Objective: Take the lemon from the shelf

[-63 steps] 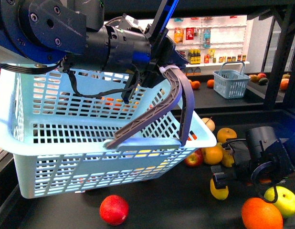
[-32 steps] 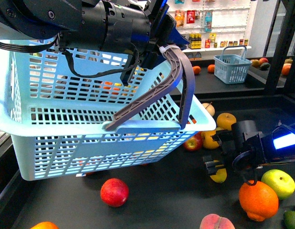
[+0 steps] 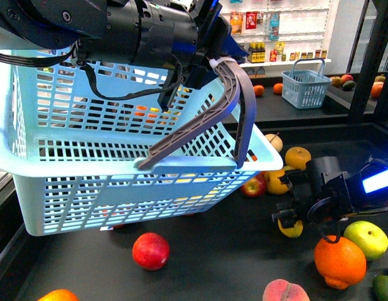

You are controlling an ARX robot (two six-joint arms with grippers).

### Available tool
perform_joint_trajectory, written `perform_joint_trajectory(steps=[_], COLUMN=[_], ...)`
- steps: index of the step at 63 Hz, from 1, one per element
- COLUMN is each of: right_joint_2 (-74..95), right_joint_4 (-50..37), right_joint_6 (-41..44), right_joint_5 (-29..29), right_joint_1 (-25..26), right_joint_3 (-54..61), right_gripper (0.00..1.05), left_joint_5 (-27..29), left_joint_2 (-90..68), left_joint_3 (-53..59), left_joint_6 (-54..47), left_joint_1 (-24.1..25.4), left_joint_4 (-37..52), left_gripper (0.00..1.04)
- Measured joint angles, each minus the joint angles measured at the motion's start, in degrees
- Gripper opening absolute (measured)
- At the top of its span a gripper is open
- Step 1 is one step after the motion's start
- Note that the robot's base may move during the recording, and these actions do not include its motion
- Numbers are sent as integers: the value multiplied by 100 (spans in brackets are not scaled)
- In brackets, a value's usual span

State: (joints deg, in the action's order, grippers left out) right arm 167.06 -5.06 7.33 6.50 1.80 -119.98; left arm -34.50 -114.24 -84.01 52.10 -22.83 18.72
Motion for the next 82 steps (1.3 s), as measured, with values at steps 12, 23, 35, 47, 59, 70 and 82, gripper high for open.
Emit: perform_joint_trajectory(steps=[12, 23, 35, 47, 59, 70, 82], right_joint_2=[-1309, -2618, -4054, -4986, -5285, -5272, -5180], right_joint_4=[-498, -846, -909, -876, -907, -1003, -1113], right_joint_6=[-76, -361, -1091, -1847, -2402, -2717, -2815], right_joint_5=[195, 490, 1003, 1318, 1408, 1285, 1165], right_joint_1=[201, 363, 387, 105, -365, -817, -1086], right_joint_3=[1097, 2105, 3012, 3442, 3803, 4052, 4096], right_gripper=[44, 44, 44, 43, 43, 43, 43], left_joint_5=[0, 0, 2, 2, 0, 2, 0], left_joint_2=[0, 0, 0, 0, 0, 0, 0], left_joint_3=[0, 0, 0, 0, 0, 0, 0], left_joint_6=[0, 0, 2, 0, 2, 2, 0], left_joint_1=[-2, -2, -2, -2, -2, -2, -2], left_joint_4=[0, 0, 0, 0, 0, 0, 0], left_gripper=[7, 7, 7, 7, 7, 7, 7])
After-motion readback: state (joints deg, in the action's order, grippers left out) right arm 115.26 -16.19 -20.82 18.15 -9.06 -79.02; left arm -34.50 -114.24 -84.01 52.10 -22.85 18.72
